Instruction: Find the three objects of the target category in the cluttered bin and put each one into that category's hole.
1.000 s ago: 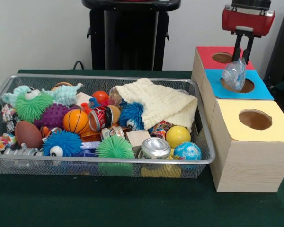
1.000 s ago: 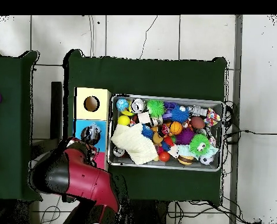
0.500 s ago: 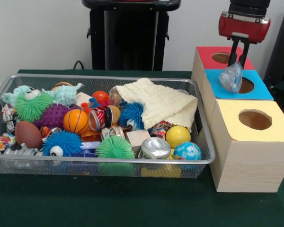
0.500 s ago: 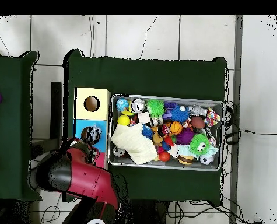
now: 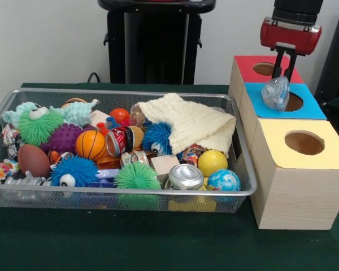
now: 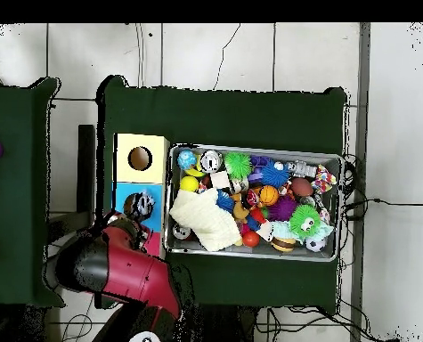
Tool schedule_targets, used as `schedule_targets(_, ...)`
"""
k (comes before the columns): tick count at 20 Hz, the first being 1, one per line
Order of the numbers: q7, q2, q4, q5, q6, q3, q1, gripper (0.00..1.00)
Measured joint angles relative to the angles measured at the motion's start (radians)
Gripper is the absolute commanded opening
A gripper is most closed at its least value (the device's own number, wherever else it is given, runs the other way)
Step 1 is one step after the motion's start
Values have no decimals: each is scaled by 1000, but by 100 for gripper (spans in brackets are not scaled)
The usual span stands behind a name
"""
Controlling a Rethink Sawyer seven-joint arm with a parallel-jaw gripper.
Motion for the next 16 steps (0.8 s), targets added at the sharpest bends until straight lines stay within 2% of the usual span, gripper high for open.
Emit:
schedule_targets(13,2,50,-11,11,-27,0,25,0)
schedule_targets(14,3,74,-26,20,-44,1,31,100)
schedule_targets(16,3,80,-33,24,-54,2,32,100)
